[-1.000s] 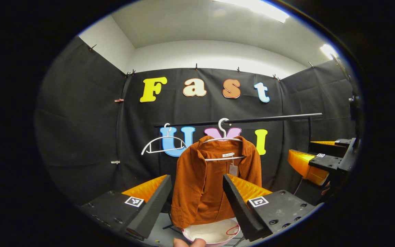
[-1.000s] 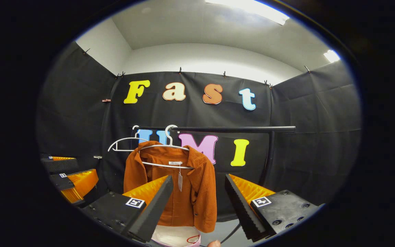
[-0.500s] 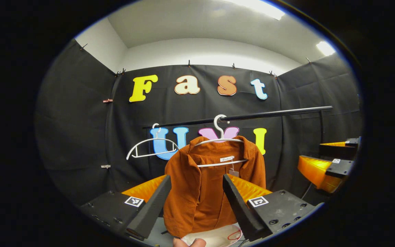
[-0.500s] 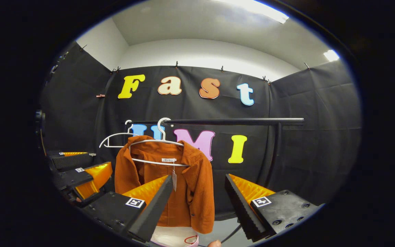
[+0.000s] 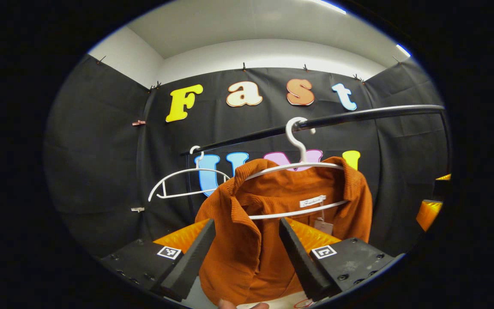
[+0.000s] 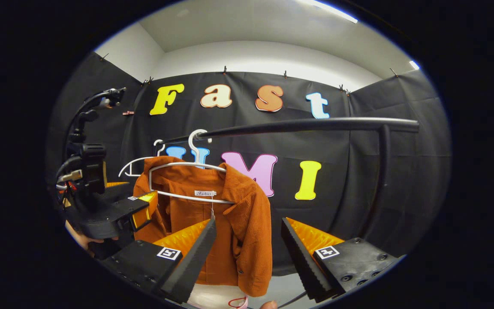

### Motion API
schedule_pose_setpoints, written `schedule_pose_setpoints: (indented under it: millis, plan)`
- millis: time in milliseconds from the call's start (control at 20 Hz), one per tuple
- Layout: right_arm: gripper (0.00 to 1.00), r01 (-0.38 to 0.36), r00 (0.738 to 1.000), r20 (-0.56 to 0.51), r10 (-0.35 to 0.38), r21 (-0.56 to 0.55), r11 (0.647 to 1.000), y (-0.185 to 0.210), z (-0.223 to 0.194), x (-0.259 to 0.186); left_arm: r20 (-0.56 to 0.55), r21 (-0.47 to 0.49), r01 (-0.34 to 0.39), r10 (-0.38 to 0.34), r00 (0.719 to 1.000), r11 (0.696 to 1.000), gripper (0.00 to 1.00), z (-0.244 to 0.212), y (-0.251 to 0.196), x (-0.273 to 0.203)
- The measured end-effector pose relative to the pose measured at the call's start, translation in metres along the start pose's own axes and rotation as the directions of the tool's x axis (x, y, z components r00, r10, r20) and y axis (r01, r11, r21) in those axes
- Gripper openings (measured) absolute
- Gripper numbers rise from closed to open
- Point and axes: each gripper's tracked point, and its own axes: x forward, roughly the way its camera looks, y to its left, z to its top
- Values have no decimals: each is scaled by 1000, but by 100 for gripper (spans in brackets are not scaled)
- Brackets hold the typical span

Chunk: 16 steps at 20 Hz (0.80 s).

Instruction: Grasp the clothes on the hanger with both hands and then place them into the laundry hamper below.

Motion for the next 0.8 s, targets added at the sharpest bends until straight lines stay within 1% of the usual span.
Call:
schedule_pose_setpoints:
  millis: [50,100,150,200,250,300,350,550,650,800]
  plan:
    - [98,-5,1000,-5,5,2,1000,0,-3,7,-7,-1,-6,6,1000,1000,90,-3,0,8]
    - [98,-9,1000,-9,9,4,1000,1,-6,13,-15,-6,-10,9,1000,1000,89,-8,-1,16]
    - [98,-14,1000,-8,14,7,1000,3,-7,21,-19,-12,-15,15,1000,1000,85,-10,1,23]
    - [98,-18,1000,-4,18,7,1000,5,-8,29,-19,-17,-23,23,1000,1000,83,-13,3,28]
    - [98,-21,1000,1,21,6,1000,8,-9,39,-16,-22,-31,30,999,999,77,-13,4,32]
    - [98,-23,1000,4,23,2,1000,11,-9,49,-15,-26,-38,38,999,999,74,-14,6,37]
    - [98,-25,1000,7,25,2,1000,13,-12,58,-19,-29,-55,54,998,998,58,-16,10,39]
    - [98,-26,1000,18,25,15,1000,26,-23,96,-48,-50,-80,78,996,996,9,-23,18,48]
    - [98,-24,1000,7,24,35,999,33,-32,115,-45,-67,-68,65,997,995,4,-21,17,42]
    - [98,8,1000,-18,-7,79,997,37,-47,144,-50,-54,-62,59,997,997,5,-21,18,41]
